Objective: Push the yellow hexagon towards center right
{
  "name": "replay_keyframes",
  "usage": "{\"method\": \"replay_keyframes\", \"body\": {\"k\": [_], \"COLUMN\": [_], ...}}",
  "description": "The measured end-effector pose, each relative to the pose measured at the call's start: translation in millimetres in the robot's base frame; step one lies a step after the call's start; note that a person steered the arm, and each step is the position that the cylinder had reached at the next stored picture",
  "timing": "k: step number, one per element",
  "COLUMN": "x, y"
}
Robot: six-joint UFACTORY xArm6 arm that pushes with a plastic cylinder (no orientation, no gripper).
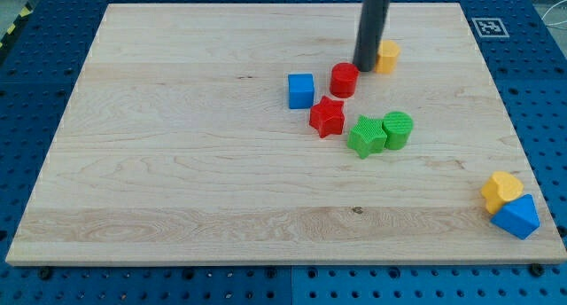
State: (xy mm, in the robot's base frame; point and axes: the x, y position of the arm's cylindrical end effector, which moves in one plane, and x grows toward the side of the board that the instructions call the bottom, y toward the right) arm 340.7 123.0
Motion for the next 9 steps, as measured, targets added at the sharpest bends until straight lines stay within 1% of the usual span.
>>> {"method": "replay_keyframes", "body": {"k": [1,2,3,4,5,6,7,9], "x": [-3.0,-35.5,-62.0,-60.6,-31.0,12.5,24.7,28.3], "y": [-21.4,-56.2,-47.6,-3.9,28.8,33.8,34.2,34.2]}}
